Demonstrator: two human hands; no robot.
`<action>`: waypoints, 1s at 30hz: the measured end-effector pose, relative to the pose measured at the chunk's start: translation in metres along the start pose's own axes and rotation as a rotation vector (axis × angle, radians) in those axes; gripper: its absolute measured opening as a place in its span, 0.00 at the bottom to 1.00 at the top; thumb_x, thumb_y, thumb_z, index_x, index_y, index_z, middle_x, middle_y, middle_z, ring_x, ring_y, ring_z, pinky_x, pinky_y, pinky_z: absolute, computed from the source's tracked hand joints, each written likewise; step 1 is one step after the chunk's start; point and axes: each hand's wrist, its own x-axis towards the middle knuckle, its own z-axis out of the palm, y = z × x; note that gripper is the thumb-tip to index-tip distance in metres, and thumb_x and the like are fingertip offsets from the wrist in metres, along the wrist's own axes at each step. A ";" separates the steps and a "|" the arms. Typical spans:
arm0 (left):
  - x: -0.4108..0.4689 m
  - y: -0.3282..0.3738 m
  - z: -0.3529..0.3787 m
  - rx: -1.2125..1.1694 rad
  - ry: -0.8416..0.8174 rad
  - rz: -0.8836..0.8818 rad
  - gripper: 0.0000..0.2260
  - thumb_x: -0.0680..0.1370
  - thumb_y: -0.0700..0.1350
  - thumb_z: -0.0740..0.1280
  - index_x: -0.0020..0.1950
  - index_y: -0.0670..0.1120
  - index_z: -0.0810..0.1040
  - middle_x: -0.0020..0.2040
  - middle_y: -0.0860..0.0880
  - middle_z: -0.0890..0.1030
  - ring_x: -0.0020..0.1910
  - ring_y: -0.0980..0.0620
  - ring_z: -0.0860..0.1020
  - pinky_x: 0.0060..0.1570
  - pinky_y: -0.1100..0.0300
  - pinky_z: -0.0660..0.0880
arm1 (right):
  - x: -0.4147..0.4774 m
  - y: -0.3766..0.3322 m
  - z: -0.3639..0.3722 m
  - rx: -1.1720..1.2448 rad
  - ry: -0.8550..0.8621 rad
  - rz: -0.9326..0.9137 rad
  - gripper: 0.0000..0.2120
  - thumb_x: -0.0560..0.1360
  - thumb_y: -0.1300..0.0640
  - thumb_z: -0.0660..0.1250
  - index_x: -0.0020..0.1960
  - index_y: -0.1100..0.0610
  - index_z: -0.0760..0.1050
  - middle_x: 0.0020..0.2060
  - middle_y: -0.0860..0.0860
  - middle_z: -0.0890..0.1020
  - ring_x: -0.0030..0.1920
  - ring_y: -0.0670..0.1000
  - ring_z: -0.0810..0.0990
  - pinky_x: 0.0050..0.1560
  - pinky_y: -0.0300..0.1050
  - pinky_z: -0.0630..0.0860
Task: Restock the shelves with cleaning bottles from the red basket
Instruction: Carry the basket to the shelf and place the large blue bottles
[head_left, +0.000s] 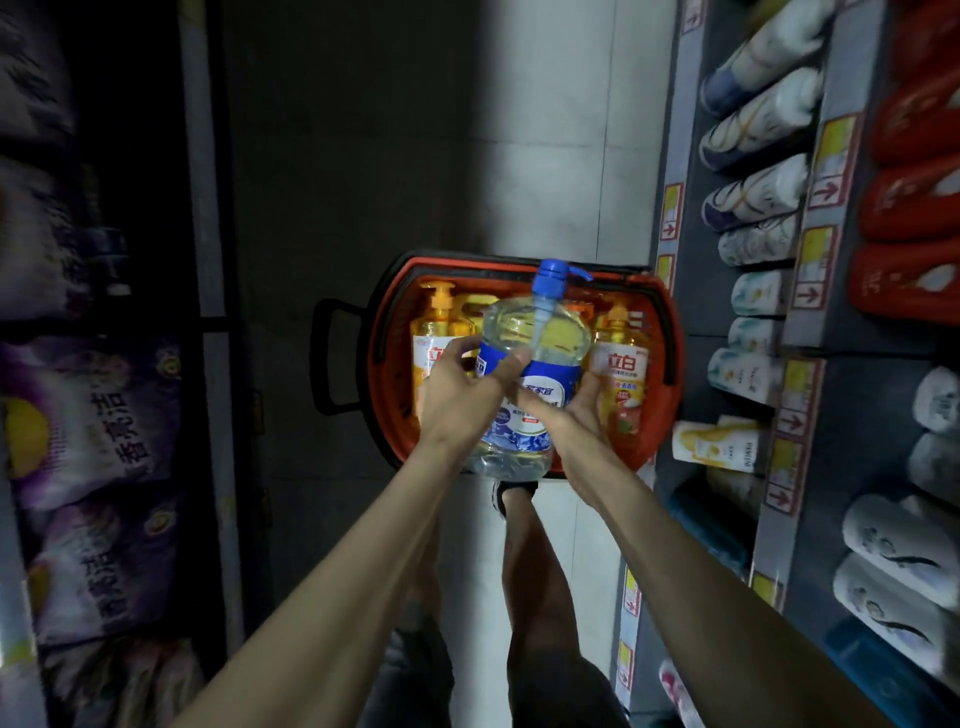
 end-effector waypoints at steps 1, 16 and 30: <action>-0.013 0.012 -0.005 0.047 0.019 0.033 0.27 0.73 0.65 0.77 0.68 0.54 0.79 0.42 0.65 0.81 0.43 0.62 0.83 0.52 0.56 0.82 | -0.013 -0.013 -0.003 0.002 -0.013 -0.026 0.38 0.74 0.56 0.80 0.72 0.45 0.57 0.58 0.48 0.83 0.46 0.43 0.89 0.41 0.41 0.84; -0.234 0.167 -0.071 -0.535 0.005 0.389 0.15 0.76 0.52 0.79 0.56 0.44 0.87 0.52 0.42 0.89 0.54 0.38 0.87 0.61 0.36 0.81 | -0.241 -0.210 -0.028 0.085 -0.120 -0.406 0.43 0.60 0.50 0.85 0.68 0.54 0.68 0.56 0.56 0.86 0.50 0.57 0.90 0.51 0.58 0.86; -0.388 0.206 -0.105 -0.840 0.042 0.590 0.32 0.79 0.68 0.68 0.66 0.42 0.82 0.61 0.34 0.84 0.60 0.30 0.83 0.64 0.28 0.76 | -0.391 -0.295 -0.025 -0.149 -0.470 -0.674 0.35 0.64 0.52 0.83 0.67 0.53 0.73 0.56 0.54 0.87 0.55 0.55 0.88 0.56 0.56 0.85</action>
